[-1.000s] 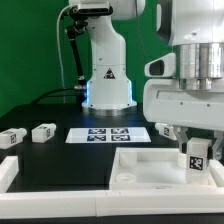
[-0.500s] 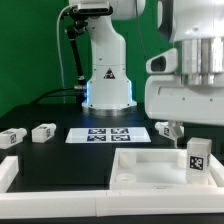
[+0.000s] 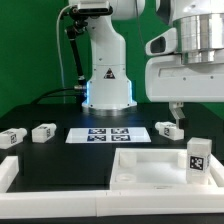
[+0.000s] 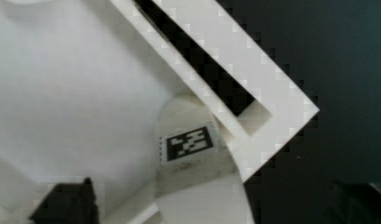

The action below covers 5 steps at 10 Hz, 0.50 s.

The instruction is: Assemble square table

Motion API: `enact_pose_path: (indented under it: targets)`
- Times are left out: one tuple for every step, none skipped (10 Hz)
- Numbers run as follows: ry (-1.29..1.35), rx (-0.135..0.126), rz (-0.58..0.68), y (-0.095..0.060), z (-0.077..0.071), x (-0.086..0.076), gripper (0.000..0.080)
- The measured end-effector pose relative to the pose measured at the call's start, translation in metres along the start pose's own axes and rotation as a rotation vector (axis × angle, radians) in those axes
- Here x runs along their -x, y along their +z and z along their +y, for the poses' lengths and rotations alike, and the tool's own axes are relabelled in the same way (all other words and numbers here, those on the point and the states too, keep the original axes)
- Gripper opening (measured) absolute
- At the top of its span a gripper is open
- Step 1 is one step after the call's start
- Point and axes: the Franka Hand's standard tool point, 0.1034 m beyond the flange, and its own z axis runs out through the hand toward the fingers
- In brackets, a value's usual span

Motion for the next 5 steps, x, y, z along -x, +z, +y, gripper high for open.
enact_pose_path:
  targets:
    - [0.0,0.001,0.0,0.0006,0.0003,0.0001,0.0648]
    - [0.0,0.001,0.0,0.0007,0.0004,0.0001,0.0648]
    - [0.0,0.001,0.0,0.0008,0.0005,0.0002,0.0648]
    - [0.0,0.002,-0.001,0.0011,0.0007,0.0004,0.0648]
    - [-0.002,-0.001,0.0,0.0018,0.0008,0.0032,0.0648]
